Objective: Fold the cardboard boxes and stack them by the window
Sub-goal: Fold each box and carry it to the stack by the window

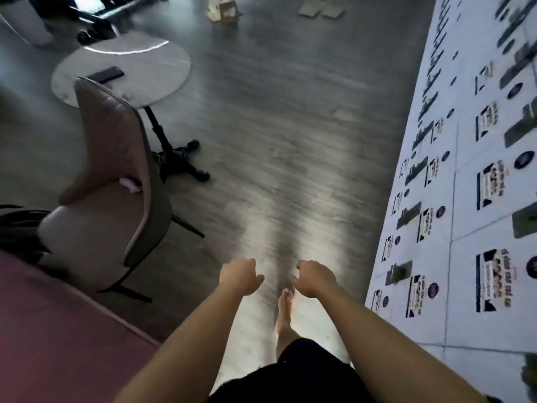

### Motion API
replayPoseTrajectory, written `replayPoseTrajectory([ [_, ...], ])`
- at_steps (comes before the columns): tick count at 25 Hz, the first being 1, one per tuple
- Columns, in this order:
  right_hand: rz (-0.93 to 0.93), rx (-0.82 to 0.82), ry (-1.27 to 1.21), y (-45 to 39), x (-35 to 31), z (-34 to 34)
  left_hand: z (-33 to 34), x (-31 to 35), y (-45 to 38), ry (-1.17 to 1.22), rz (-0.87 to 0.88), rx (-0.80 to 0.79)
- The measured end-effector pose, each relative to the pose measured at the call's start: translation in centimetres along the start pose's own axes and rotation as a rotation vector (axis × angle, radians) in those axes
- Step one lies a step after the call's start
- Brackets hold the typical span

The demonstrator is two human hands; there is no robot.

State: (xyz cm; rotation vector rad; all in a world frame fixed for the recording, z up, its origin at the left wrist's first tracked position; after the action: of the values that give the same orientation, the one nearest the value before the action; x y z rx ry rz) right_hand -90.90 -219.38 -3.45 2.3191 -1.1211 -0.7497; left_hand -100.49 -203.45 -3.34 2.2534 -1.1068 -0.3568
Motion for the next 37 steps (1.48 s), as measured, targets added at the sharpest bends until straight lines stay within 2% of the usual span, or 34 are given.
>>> replayPoseTrajectory([
  [5,-0.083,-0.081,0.053,-12.2,-1.8,-7.5,-7.4,-1.5,-9.3,0.040,-0.136,-0.012],
  [11,-0.204,-0.069,0.112,-25.3,-5.6,-18.7,-17.2,-2.0,-19.4,0.172,-0.228,-0.016],
  [17,-0.178,-0.062,0.102,-39.2,-7.4,-28.2,-26.6,-2.5,-33.0,0.156,-0.177,-0.004],
  [22,-0.098,-0.023,0.026,-48.9,-8.2,-38.2,-38.5,-2.5,-45.8,0.061,-0.094,-0.022],
  [25,-0.044,0.023,-0.040,-54.7,-6.9,-44.5,-46.0,-0.3,-53.6,-0.009,-0.039,0.001],
  [31,0.035,0.013,-0.060,-67.4,-0.8,-54.0,-56.3,8.3,-68.0,-0.037,0.057,0.013],
  [37,-0.006,-0.004,0.018,-80.8,3.0,-66.7,-66.9,13.3,-80.6,0.042,-0.027,0.017],
])
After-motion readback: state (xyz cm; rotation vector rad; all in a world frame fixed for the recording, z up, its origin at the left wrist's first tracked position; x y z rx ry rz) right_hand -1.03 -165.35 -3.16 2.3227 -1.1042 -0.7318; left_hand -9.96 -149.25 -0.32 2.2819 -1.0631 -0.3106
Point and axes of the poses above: each hand's wrist, its own y-axis away from the middle knuckle, its own z-axis out of the palm, x = y × z, the point moved 9 cm from there along -y, towards the middle knuckle, and after that the axes turned 8 degrees about -z, right-handed, at the moved point
